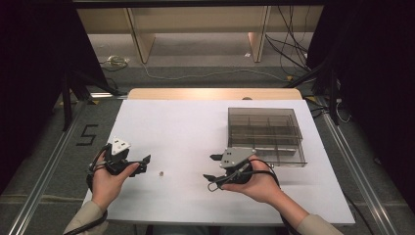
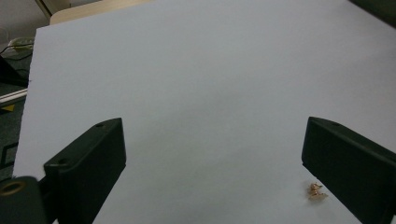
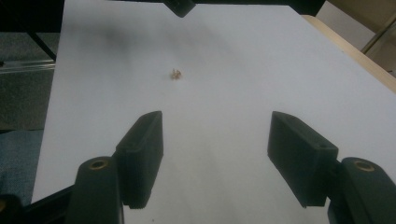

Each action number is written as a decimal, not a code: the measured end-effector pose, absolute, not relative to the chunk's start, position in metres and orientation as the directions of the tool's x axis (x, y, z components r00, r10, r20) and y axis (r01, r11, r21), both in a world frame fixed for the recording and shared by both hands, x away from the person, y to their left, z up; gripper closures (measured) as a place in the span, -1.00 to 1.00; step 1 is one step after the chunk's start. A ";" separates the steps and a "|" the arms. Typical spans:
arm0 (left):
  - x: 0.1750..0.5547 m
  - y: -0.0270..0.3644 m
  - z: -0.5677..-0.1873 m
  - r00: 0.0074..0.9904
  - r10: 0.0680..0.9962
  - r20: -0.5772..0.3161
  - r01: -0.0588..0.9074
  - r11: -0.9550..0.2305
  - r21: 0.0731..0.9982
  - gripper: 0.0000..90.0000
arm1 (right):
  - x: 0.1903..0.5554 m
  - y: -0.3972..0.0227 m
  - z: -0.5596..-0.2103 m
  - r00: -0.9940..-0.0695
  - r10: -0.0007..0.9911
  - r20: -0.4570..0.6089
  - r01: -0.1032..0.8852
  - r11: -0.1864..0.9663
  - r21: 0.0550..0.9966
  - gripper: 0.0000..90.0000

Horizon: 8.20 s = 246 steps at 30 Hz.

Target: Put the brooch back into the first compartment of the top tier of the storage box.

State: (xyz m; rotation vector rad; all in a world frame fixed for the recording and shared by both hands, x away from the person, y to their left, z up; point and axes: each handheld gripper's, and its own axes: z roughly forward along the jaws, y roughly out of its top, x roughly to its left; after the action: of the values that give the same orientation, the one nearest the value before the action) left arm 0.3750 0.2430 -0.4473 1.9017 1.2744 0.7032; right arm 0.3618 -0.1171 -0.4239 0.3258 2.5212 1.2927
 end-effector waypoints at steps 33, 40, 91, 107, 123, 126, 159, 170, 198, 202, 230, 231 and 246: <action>0.376 0.245 -0.447 0.355 0.934 0.048 0.535 -0.245 0.809 -0.85 | 0.382 -0.044 -0.449 -0.955 0.275 -0.107 0.077 0.582 0.809 -0.17; 0.376 0.246 -0.448 0.356 0.933 0.048 0.535 -0.246 0.808 -0.85 | 0.385 -0.030 -0.455 -0.958 0.268 -0.101 0.080 0.589 0.804 -0.16; 0.377 0.247 -0.449 0.340 0.939 0.051 0.543 -0.240 0.805 -0.82 | 0.410 0.037 -0.498 -0.967 0.254 -0.029 0.144 0.634 0.760 0.05; 0.378 0.248 -0.449 0.336 0.940 0.049 0.544 -0.237 0.805 -0.81 | 0.415 0.044 -0.503 -0.967 0.256 -0.009 0.164 0.644 0.747 0.22; 0.378 0.248 -0.449 0.338 0.940 0.051 0.544 -0.240 0.804 -0.81 | 0.417 0.046 -0.503 -0.966 0.257 -0.002 0.170 0.645 0.745 0.58; 0.378 0.248 -0.449 0.339 0.939 0.052 0.544 -0.240 0.804 -0.81 | 0.416 0.047 -0.502 -0.967 0.254 0.007 0.174 0.645 0.744 0.68; 0.377 0.248 -0.450 0.347 0.937 0.049 0.546 -0.244 0.802 -0.81 | 0.410 0.020 -0.483 -0.958 0.286 0.021 0.190 0.578 0.794 0.79; 0.376 0.247 -0.450 0.348 0.936 0.047 0.543 -0.243 0.804 -0.81 | 0.405 -0.001 -0.471 -0.952 0.305 0.015 0.189 0.549 0.814 0.80; 0.375 0.245 -0.449 0.357 0.933 0.054 0.540 -0.253 0.803 -0.81 | 0.394 -0.032 -0.451 -0.943 0.333 0.000 0.183 0.517 0.836 0.80; 0.376 0.244 -0.449 0.356 0.933 0.055 0.541 -0.254 0.802 -0.81 | 0.393 -0.037 -0.448 -0.943 0.332 -0.003 0.179 0.515 0.839 0.80; 0.376 0.243 -0.449 0.359 0.931 0.059 0.542 -0.259 0.799 -0.81 | 0.386 -0.064 -0.438 -0.937 0.350 -0.011 0.176 0.499 0.848 0.80; 0.376 0.243 -0.449 0.359 0.932 0.057 0.542 -0.258 0.800 -0.81 | 0.386 -0.064 -0.437 -0.937 0.349 -0.014 0.172 0.498 0.850 0.80; 0.375 0.243 -0.449 0.360 0.931 0.057 0.540 -0.258 0.801 -0.81 | 0.384 -0.079 -0.434 -0.931 0.364 -0.019 0.176 0.492 0.852 0.80</action>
State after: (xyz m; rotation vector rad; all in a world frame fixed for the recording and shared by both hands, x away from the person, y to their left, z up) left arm 0.3753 0.2430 -0.4488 1.9219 1.2770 0.7090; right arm 0.3843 -0.0787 -0.4340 0.4654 2.5391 1.4159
